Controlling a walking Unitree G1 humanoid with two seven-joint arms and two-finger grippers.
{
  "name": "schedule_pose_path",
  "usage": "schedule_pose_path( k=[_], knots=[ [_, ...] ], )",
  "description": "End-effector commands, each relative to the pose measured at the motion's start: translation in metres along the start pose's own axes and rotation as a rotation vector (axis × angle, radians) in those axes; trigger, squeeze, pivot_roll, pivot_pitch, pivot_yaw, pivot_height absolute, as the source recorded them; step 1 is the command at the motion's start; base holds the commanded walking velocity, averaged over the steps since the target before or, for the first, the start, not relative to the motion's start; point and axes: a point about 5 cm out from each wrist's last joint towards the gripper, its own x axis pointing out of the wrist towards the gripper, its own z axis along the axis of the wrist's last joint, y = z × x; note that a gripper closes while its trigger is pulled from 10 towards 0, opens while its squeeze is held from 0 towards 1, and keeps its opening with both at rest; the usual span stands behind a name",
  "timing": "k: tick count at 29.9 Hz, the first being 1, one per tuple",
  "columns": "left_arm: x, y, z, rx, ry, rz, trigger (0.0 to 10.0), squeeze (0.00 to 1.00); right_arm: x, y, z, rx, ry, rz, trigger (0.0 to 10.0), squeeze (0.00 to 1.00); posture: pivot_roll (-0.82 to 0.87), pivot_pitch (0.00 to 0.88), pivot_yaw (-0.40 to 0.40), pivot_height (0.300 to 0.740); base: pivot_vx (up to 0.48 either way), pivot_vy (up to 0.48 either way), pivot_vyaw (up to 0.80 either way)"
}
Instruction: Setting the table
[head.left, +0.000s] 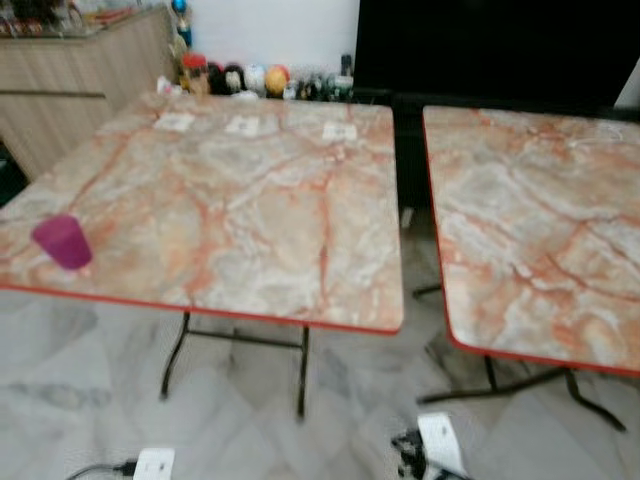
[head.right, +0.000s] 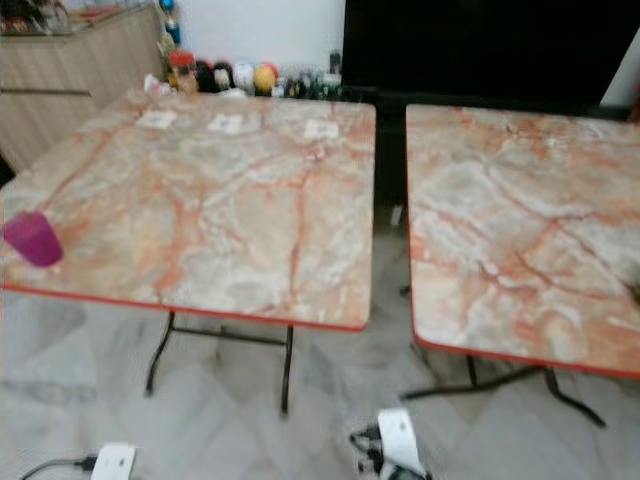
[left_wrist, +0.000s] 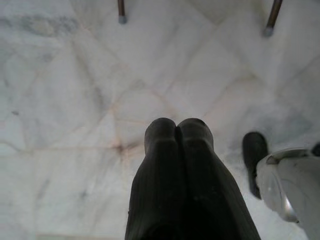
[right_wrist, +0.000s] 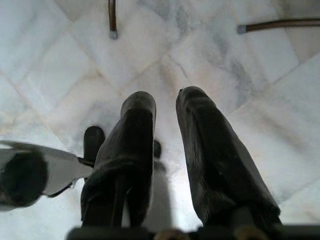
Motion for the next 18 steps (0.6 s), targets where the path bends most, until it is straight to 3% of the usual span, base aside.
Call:
schedule_pose_path(
  k=[1, 12, 18],
  knots=[
    [-0.0019, 0.0042, -0.0069, -0.005, 0.026, 0.006, 10.0, 0.0, -0.0004, 0.0001, -0.0032, 0.018, 0.011, -0.008, 10.0, 0.0, 0.02, 0.0, 0.012, 0.74, 0.0, 0.48, 0.0],
    [-0.0029, 0.0024, -0.0105, -0.004, 0.037, 0.004, 10.0, 0.0, 0.0, 0.0034, -0.0021, 0.03, -0.005, 0.004, 10.0, 0.0, 0.03, 0.0, 0.011, 0.74, 0.0, 0.48, 0.0],
    [-0.0032, 0.0019, -0.0113, 0.0, 0.037, 0.003, 10.0, 0.0, -0.0002, 0.0023, -0.0029, 0.09, -0.006, -0.014, 10.0, 0.0, 0.03, 0.0, 0.012, 0.74, 0.0, 0.48, 0.0]
  ],
)
